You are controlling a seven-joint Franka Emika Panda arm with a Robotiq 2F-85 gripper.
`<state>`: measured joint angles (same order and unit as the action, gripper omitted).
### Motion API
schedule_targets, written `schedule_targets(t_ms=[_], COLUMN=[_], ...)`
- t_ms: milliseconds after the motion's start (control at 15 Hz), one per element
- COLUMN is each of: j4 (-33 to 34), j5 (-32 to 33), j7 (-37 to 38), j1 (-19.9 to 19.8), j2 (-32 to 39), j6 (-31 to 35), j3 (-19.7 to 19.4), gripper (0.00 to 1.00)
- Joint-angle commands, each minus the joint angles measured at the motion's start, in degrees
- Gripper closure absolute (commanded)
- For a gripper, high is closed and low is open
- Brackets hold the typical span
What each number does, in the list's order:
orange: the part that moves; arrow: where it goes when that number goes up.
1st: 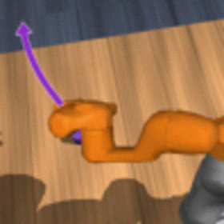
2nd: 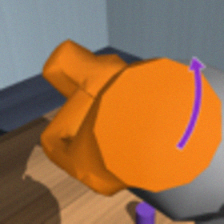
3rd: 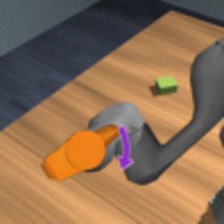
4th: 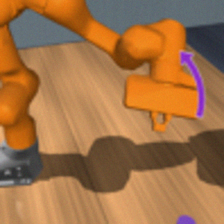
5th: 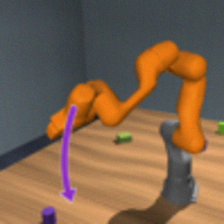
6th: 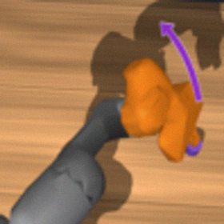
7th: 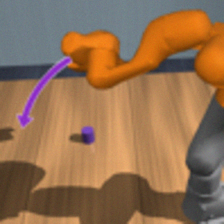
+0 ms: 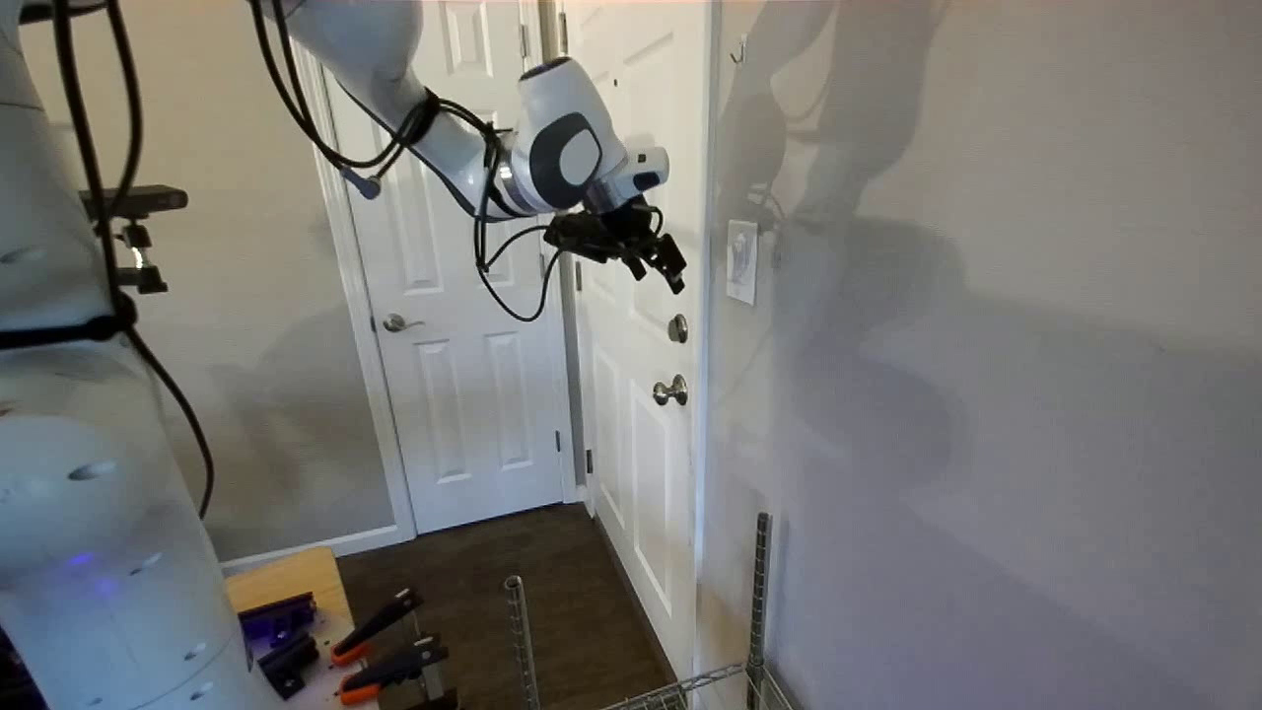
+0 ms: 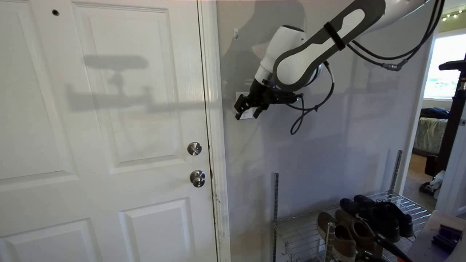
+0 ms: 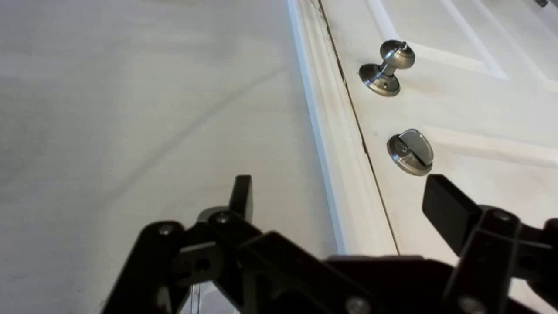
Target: Switch on the light
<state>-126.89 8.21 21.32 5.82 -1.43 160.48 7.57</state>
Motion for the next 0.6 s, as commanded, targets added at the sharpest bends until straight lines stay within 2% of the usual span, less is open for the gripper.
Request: schedule_targets(t_ms=[0, 533], j4=[2.73, 12.04], j5=[5.21, 12.47], j7=[5.08, 10.51], j1=[-0.79, 0.08], j2=[2.22, 8.41], j6=[2.86, 1.49], j3=[-0.59, -2.78], gripper=[0.0, 0.0])
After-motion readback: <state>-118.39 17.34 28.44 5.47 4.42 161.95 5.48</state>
